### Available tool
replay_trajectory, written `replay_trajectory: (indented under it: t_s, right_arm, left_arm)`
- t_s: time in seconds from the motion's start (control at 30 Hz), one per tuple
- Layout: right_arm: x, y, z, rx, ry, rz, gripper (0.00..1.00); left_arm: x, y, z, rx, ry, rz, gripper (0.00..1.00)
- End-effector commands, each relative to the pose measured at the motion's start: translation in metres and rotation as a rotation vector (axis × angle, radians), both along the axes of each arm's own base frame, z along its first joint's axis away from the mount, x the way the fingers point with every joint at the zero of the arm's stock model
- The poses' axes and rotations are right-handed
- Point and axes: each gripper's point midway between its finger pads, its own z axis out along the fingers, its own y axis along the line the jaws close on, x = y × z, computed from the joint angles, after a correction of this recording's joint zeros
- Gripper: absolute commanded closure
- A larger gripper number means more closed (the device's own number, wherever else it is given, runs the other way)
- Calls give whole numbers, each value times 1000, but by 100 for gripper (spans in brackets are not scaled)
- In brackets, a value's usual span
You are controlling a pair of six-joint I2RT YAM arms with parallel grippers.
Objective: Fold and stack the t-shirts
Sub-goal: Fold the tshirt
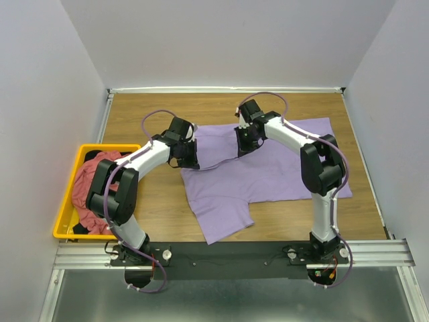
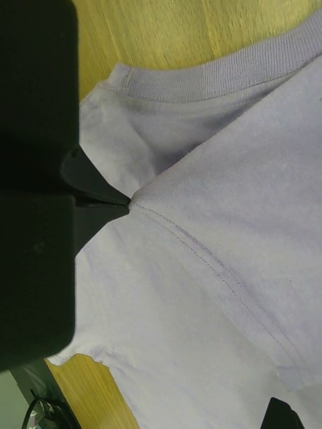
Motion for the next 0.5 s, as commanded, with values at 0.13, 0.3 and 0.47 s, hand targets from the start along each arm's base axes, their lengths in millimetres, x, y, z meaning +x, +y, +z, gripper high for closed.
replay_trajectory:
  t_s: [0.13,0.3,0.47]
  right_arm:
    - [-1,-9,-7,-37,23,-22,65]
    - [6,-4,-11,-2,11,-57,57]
    - [12,5,-16,61,19,-89,57]
  left_arm:
    - [-3,-3,8,-32,-6,-32,100]
    - [-1,-4,8,-36,-13,-34,100]
    - [0,-3,5,-33,-10,-33,100]
